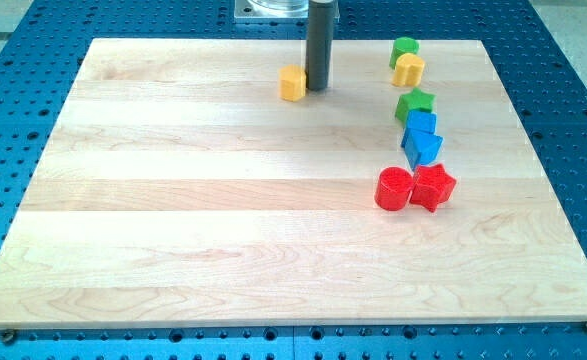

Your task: Place the hexagon to the center of the board

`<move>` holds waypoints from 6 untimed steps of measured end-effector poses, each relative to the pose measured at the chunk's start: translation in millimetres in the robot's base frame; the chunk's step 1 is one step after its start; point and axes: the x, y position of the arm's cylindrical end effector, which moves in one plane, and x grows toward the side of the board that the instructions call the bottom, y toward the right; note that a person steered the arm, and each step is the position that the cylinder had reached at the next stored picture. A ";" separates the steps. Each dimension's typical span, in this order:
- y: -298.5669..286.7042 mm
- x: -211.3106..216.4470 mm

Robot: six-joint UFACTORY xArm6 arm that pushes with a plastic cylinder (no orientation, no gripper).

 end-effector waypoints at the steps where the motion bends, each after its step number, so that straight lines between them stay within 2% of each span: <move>1: -31.5 -1.9; 2: -65.2 30.5; 3: -82.5 44.8; 4: -51.5 9.1; 5: -64.2 -26.9; 6: -115.2 10.9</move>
